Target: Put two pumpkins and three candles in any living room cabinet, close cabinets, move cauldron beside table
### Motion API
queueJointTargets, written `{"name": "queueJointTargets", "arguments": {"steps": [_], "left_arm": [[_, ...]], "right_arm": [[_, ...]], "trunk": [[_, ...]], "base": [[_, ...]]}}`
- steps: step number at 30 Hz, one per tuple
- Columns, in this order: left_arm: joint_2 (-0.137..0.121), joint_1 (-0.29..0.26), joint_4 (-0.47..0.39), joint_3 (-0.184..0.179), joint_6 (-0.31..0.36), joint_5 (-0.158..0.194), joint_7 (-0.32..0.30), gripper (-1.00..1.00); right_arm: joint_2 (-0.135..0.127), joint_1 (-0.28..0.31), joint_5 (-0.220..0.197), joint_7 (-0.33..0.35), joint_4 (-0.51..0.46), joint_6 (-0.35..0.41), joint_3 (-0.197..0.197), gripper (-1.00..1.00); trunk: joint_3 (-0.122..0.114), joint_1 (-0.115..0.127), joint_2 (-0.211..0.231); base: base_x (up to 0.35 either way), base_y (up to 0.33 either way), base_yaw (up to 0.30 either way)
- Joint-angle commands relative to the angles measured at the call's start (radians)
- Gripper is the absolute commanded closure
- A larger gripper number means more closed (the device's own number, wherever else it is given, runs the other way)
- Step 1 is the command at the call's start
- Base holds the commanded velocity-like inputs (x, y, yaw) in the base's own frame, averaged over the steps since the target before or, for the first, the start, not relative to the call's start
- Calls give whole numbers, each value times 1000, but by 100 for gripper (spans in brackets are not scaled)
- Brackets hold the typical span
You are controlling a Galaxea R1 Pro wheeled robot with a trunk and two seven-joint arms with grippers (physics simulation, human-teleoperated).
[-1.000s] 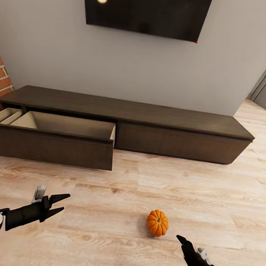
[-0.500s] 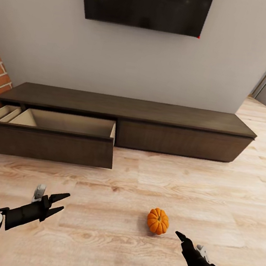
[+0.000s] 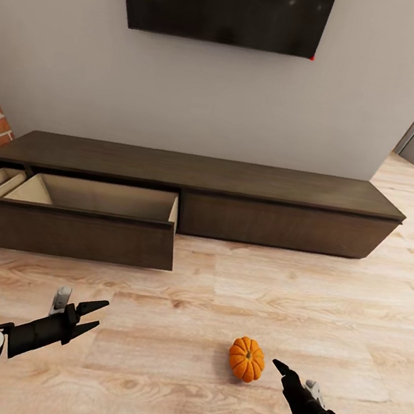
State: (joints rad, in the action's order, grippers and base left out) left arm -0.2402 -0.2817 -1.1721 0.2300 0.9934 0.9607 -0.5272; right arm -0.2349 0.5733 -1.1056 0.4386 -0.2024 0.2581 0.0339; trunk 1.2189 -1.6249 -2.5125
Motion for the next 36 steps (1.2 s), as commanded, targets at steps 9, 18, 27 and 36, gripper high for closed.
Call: {"name": "queueJointTargets", "arguments": {"steps": [9,18,27,36], "left_arm": [[0,-1,5,2,5,-2,-5,-100],[1,-1,2,2,5,-2,-5,-100],[0,-1,2,2,5,24,-5,-100],[1,-1,2,2,5,27,-5,-100]], "right_arm": [[0,0,-10,3,0,4,4,-100],[2,0,-10,-1,1,-2,4,-100],[3,0,-12,-23,6,-6,3,-100],[3,0,-11,-68,3,-14,1,-100]], "trunk": [[1,0,0],[1,0,0],[36,-4,-2],[70,-8,-4]], "base": [[134,4,0],[7,0,0],[0,0,0],[0,0,0]]}}
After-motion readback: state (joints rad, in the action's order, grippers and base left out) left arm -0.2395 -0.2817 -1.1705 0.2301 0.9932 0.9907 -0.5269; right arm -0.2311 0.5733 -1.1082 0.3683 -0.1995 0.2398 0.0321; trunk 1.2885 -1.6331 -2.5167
